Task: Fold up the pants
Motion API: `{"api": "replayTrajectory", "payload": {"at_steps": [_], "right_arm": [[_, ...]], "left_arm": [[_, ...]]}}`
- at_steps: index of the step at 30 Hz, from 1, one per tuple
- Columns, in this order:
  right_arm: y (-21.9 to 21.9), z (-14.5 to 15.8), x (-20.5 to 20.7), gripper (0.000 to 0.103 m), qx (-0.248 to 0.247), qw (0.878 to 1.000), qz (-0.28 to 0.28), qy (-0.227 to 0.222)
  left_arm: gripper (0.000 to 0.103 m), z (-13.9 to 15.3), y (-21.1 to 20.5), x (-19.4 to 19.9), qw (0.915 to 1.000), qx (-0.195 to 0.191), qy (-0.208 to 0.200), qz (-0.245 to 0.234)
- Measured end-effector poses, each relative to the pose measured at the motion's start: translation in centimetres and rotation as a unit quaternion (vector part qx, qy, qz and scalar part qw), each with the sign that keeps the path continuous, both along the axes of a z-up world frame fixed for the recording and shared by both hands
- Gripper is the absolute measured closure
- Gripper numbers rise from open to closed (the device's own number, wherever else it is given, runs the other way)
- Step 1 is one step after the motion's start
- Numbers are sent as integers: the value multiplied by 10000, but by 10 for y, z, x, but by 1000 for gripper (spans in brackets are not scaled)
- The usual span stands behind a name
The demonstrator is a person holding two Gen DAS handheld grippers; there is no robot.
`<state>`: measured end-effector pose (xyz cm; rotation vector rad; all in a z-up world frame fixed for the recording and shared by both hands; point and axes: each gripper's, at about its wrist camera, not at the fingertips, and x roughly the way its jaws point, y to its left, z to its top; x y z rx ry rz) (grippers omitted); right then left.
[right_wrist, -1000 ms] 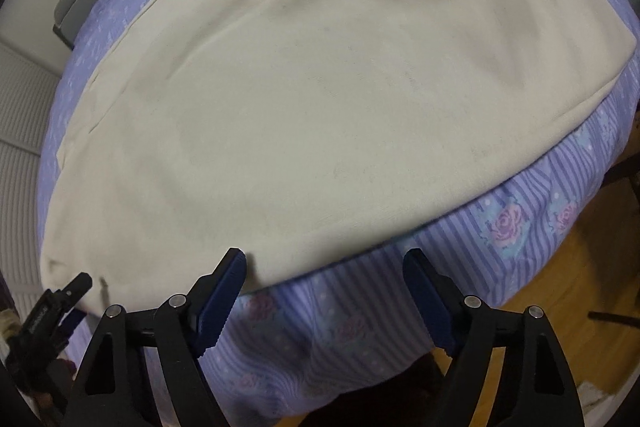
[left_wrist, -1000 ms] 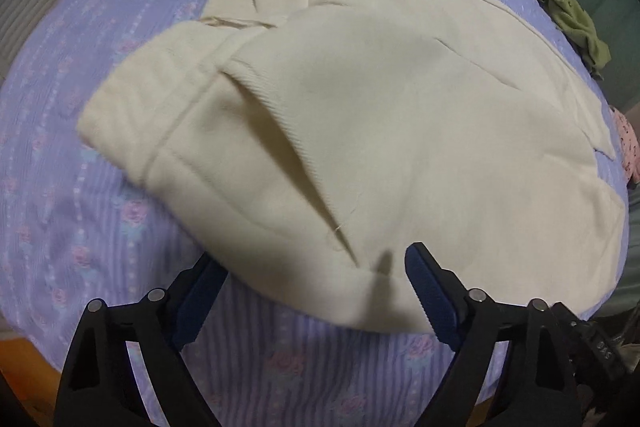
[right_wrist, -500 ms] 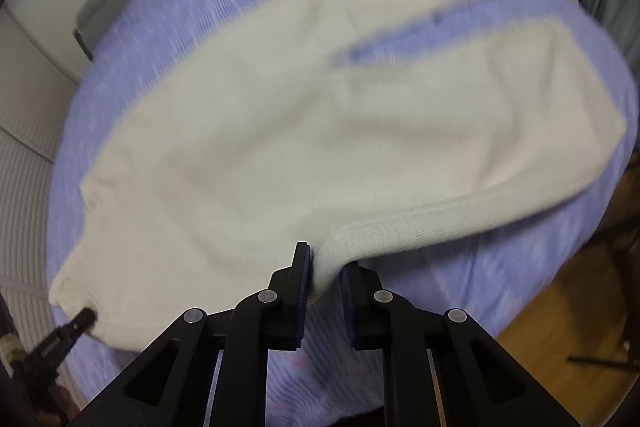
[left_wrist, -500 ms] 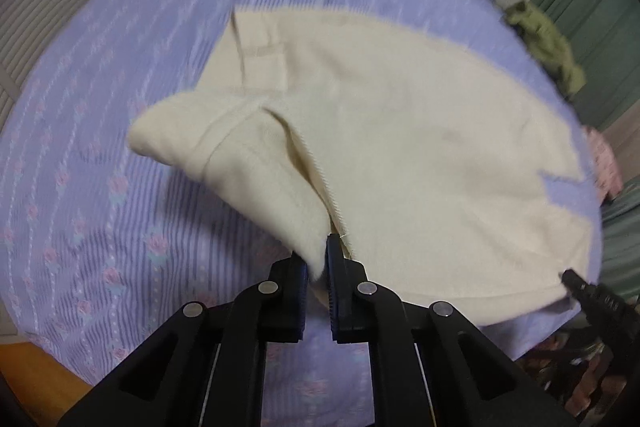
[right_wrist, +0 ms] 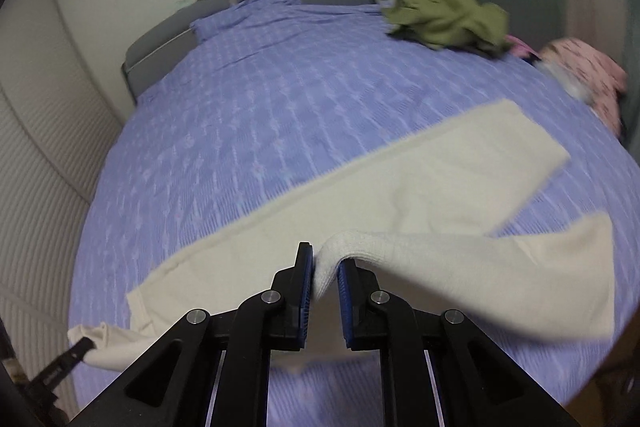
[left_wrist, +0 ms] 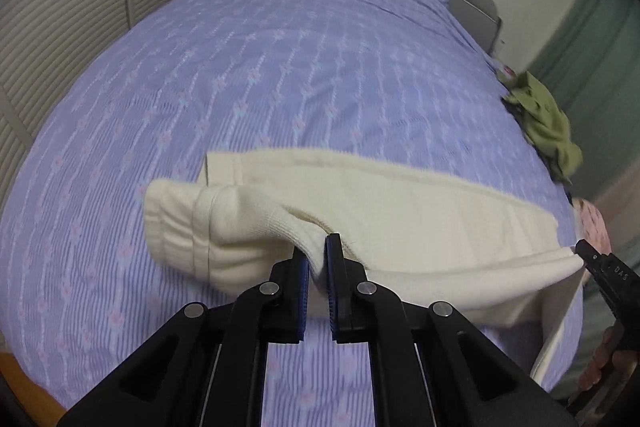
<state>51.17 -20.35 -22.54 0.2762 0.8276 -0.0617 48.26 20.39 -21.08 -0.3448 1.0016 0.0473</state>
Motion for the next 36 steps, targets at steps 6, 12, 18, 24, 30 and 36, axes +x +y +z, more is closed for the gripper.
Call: {"api": "replayTrajectory", "payload": {"at_steps": [6,12,18,24,30,36], "right_arm": [[18,-39,90,90,-306,9968,584,446],[24,-84,156,90,-460,9897,961,955],[37,-131,205,87,-585,9787,1184,1569],[51,-137,215,39,-297,9725,1463,1787],[70,-86,187,38,-179,9749,1825,1262],[62,-18,107,38,-385,9727,2185,676]], "left_arm": [[93,-41,5,78,9990,128,295,312],[93,-76,7,140,9965,316,624,448],[88,-127,16,178,9895,359,1226,671],[29,-127,11,197,9873,653,1253,725],[26,-82,6,177,9928,600,892,520],[25,-17,-36,118,9921,969,404,-691]]}}
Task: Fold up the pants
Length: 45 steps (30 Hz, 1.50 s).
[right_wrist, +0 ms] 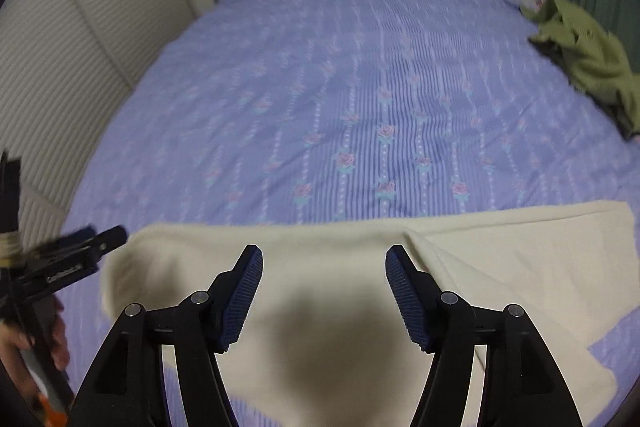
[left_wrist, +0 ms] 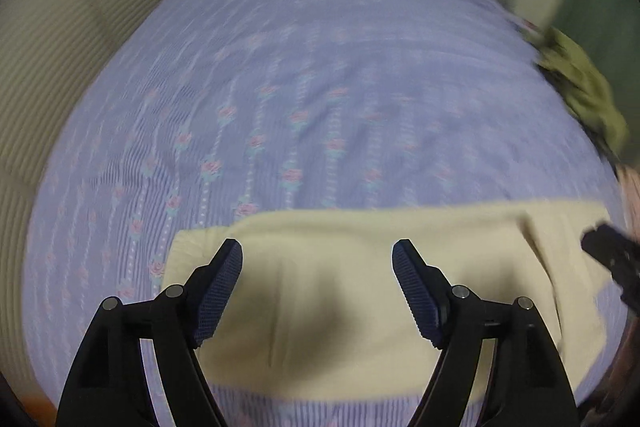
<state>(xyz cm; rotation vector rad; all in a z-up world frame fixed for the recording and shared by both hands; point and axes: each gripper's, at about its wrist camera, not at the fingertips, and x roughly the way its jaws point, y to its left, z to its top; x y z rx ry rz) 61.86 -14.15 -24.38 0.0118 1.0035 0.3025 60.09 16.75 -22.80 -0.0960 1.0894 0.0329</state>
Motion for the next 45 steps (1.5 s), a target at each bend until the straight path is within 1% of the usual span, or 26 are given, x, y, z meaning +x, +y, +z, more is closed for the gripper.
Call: {"api": "replayTrajectory", "payload": {"at_steps": [2,3,4,6,7,9,11,12,15,17,21,24,27,29,33,34,36,38,42,45], "right_arm": [[-7,18,-24,38,-22,10000,-6,-86],[-15,31,-44,38,10,9999,-47,-157],[-20,38,-58,38,55,9997,-108,-211],[-34,53,-87,38,77,9993,-239,-264],[-43,61,-107,38,42,9989,-333,-317],[-54,68,-135,38,-88,9980,-494,-374],[-64,71,-156,38,-169,9970,-640,-390],[-74,73,-172,38,-231,9962,-740,-385],[-103,73,-207,38,-369,9938,-970,-408],[-127,69,-226,38,-419,9925,-1076,-404],[-172,54,-246,38,-470,9921,-1141,-231],[-200,43,-250,38,-442,9941,-989,-56],[-229,28,-249,38,-411,9967,-689,126],[-247,15,-246,38,-277,9984,-411,255],[-267,-20,-246,38,-505,9976,62,472],[-269,-31,-246,38,-576,9965,181,577],[-272,-52,-246,38,-728,9937,404,744],[-274,-72,-246,38,-889,9907,520,887],[-278,-115,-240,38,-1112,9846,491,1256],[-281,-137,-233,38,-1153,9834,462,1325]], "left_arm": [[24,20,-13,-19,9992,-27,-154,-365],[22,31,-22,-33,9981,-78,-240,-562],[19,40,-37,-37,9972,-116,-289,-684],[18,61,-57,-64,9932,-201,-457,-1055],[17,66,-64,-69,9917,-225,-506,-1160],[16,81,-83,-90,9869,-277,-616,-1462],[16,91,-105,-115,9804,-350,-710,-1804],[15,95,-117,-126,9781,-328,-757,-1913],[14,100,-153,-154,9718,-224,-870,-2181],[14,96,-177,-168,9701,-175,-849,-2266],[14,86,-217,-188,9714,-241,-736,-2244],[14,74,-252,-197,9767,-219,-614,-2047],[14,59,-286,-206,9867,-199,-360,-1576],[14,51,-300,-213,9906,-264,-253,-1315],[14,25,-327,-224,9971,-16,40,-765],[14,20,-329,-226,9976,-16,81,-694],[14,0,-339,-228,9981,67,311,-536],[14,-16,-347,-229,9977,135,421,-523],[14,-48,-360,-226,9952,264,702,-636],[14,-65,-364,-222,9942,244,843,-618]]}}
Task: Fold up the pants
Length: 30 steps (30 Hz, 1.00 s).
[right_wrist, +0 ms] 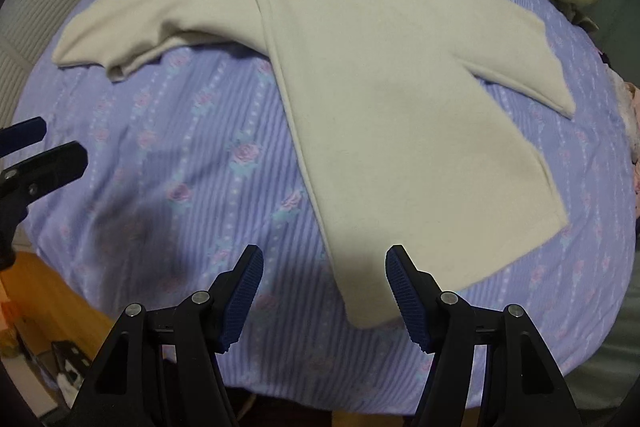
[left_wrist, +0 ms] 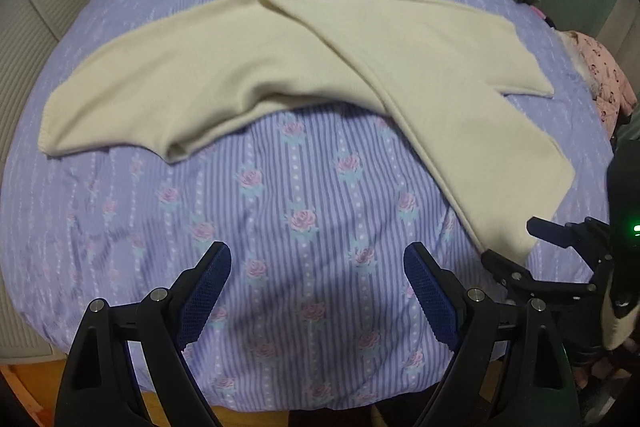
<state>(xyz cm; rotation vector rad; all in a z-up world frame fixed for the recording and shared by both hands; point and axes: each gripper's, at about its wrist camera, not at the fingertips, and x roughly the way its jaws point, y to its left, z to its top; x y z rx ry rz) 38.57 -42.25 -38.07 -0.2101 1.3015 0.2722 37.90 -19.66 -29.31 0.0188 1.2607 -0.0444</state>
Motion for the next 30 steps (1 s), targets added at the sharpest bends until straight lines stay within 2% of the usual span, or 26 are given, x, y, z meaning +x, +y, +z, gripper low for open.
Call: {"api": "replayTrajectory", "payload": {"at_steps": [4,6,8,9,11,12,16,21,26,30], "right_arm": [[0,-33,12,41,-194,9997,-113,131],[0,-50,19,50,-348,9989,-207,230],[0,-61,23,67,-559,9978,-234,270],[-2,-64,26,70,-612,9973,-275,299],[-7,-59,30,94,-477,9975,-408,317],[-10,-51,32,94,-463,9975,-478,253],[-36,10,43,94,-376,9940,-879,-522],[-88,90,86,94,-139,9784,-1507,-1406],[-110,127,140,95,-281,9654,-1752,-1912],[-121,135,186,95,-291,9592,-1778,-2179]], "left_arm": [[14,-19,1,4,9996,-136,211,111],[14,-24,-1,6,9996,-82,276,78],[14,-28,-3,9,9995,-64,291,36],[14,-28,-4,10,9995,-77,301,-2],[15,-26,-6,13,9995,-101,293,-64],[15,-24,-8,15,9995,-110,277,-87],[15,-7,-13,28,9995,-250,91,-174],[15,25,-28,58,9980,-268,-436,-383],[14,47,-49,109,9928,-118,-932,-746],[14,55,-61,150,9896,-119,-1186,-801]]}}
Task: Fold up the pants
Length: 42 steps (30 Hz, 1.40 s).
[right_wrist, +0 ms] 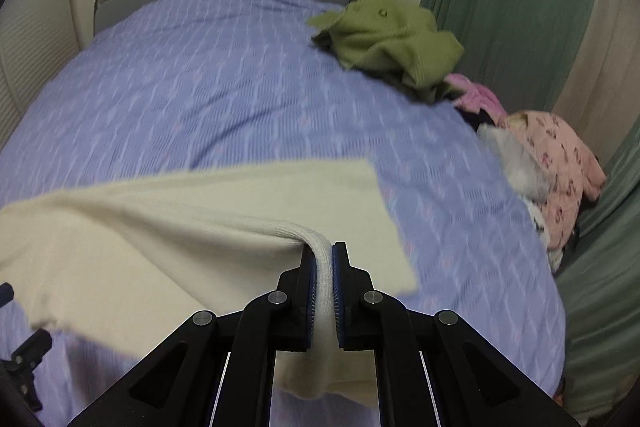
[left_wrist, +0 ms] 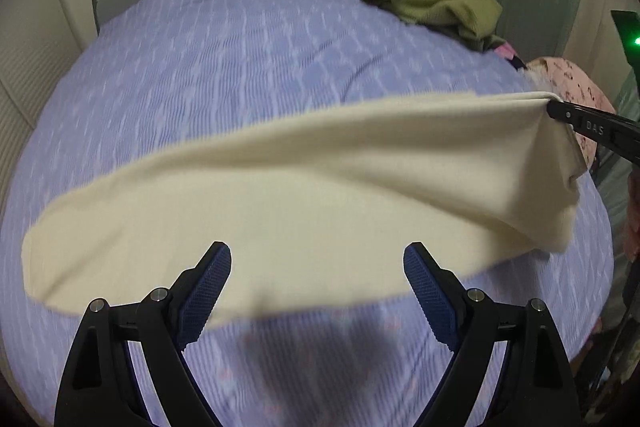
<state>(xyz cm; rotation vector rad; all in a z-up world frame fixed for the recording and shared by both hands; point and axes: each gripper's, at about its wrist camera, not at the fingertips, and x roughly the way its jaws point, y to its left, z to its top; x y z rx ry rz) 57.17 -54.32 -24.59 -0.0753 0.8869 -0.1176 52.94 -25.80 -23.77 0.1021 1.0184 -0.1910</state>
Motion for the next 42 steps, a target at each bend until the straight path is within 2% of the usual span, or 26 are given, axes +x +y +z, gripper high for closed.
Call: {"api": "replayTrajectory", "payload": {"at_steps": [4,7,8,11,14,15,17,18,19,21,23,24,27,29,31,36,38,39,40,41,42], "right_arm": [[-7,-1,47,95,-104,9998,119,-110],[-13,-6,70,95,-83,9997,202,-88],[-16,-9,75,95,-91,9997,222,-61],[-22,-19,84,96,-50,9997,244,0],[-31,-27,89,96,55,9998,180,65],[-35,-29,90,96,100,9998,155,85],[-40,-32,92,96,188,9996,137,129],[-43,-33,94,96,226,9995,134,158],[-43,-35,95,96,235,9995,140,176],[-44,-36,98,96,247,9993,171,231],[-46,-35,101,96,251,9992,191,235],[-47,-34,106,96,202,9994,195,223],[-50,-44,134,96,130,9988,248,399],[-52,-60,157,96,140,9974,311,634],[-57,-84,182,96,283,9948,337,924],[-62,-123,219,96,310,9912,464,1199],[-61,-130,226,94,286,9911,460,1215],[-64,-132,229,93,359,9915,434,1176],[-68,-130,231,81,404,9922,363,1121],[-72,-125,233,65,291,9942,208,1015],[-77,-116,233,57,121,9964,37,838]], "left_arm": [[14,0,-13,49,9990,79,-251,-372],[10,-1,-27,94,9907,93,-437,-1285],[10,-4,-33,113,9851,91,-376,-1675],[10,-14,-52,159,9701,81,22,-2426],[10,-35,-74,187,9509,39,514,-3053],[11,-46,-80,191,9468,74,704,-3140],[27,-72,-92,205,9378,162,1165,-3266],[63,-81,-95,208,9354,196,1312,-3279],[89,-91,-96,214,9332,141,1516,-3254],[89,-92,-92,221,9388,-80,1624,-3037],[89,-82,-87,227,9477,-316,1533,-2781],[89,-80,-87,230,9504,-306,1489,-2713],[89,-92,-96,246,9526,-65,1522,-2634],[89,-114,-103,256,9531,165,1704,-2497],[89,-126,-104,262,9550,234,1735,-2393],[86,-138,-109,265,9602,354,1690,-2197],[78,-136,-110,265,9641,445,1570,-2095],[65,-134,-111,265,9669,519,1474,-2015],[45,-129,-114,267,9712,677,1285,-1888],[38,-120,-116,269,9764,890,962,-1717],[36,-107,-118,270,9804,921,675,-1608]]}}
